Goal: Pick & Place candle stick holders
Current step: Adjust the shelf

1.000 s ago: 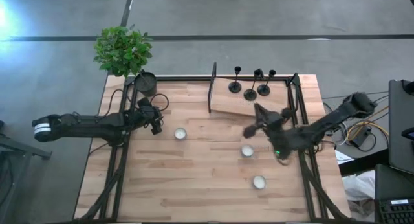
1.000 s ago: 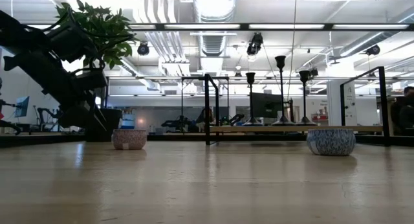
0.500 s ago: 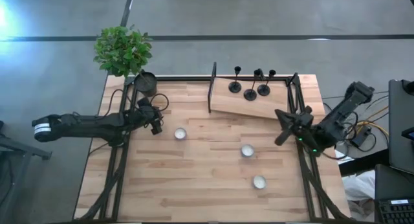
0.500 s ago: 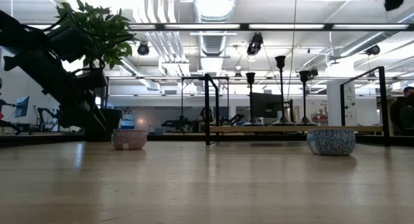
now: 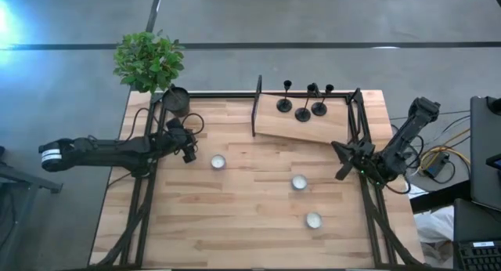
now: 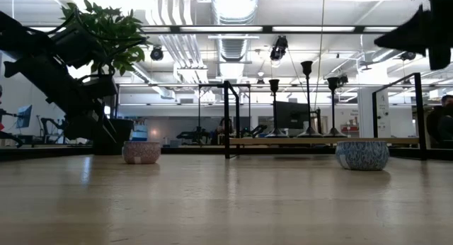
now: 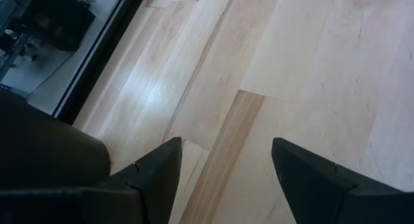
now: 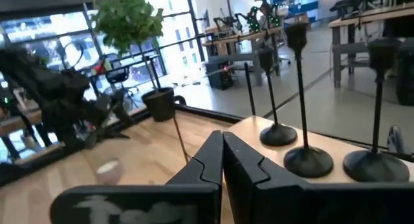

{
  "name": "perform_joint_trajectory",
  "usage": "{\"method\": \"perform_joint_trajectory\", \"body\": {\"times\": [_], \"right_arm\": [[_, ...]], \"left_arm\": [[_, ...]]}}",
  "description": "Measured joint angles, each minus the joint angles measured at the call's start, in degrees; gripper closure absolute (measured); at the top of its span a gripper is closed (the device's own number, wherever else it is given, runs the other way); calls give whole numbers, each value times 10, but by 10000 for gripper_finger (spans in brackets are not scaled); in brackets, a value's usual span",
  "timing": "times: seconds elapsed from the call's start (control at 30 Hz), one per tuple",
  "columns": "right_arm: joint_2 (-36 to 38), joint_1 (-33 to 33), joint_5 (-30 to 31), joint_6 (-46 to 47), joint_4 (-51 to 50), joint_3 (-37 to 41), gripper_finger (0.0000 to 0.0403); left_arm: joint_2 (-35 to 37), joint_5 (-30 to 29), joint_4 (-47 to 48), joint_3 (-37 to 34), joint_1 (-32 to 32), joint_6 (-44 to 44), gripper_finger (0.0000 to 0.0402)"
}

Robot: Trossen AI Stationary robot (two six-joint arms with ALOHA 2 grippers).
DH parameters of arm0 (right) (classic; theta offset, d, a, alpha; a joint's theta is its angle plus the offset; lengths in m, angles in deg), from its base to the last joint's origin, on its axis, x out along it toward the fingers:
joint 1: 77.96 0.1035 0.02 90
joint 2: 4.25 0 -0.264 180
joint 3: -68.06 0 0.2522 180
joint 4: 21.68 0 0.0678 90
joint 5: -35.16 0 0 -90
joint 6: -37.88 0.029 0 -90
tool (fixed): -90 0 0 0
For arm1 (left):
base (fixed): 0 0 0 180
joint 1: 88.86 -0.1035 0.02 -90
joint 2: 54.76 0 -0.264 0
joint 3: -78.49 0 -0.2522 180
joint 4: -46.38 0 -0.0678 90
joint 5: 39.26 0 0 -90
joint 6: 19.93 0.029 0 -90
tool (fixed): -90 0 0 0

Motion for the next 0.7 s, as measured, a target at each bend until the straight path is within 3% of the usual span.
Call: {"method": "perform_joint_trajectory", "body": {"times": [0.47, 0.6, 0.7], "right_arm": [[-13, -47, -1, 56, -18, 25, 395], [-13, -46, -9, -83, -16, -44, 395], [-14, -45, -53, -202, -15, -130, 395]], "left_arm": [[0, 0, 0, 0, 0, 0, 156], [0, 0, 0, 0, 0, 0, 156], [0, 0, 0, 0, 0, 0, 156]]}}
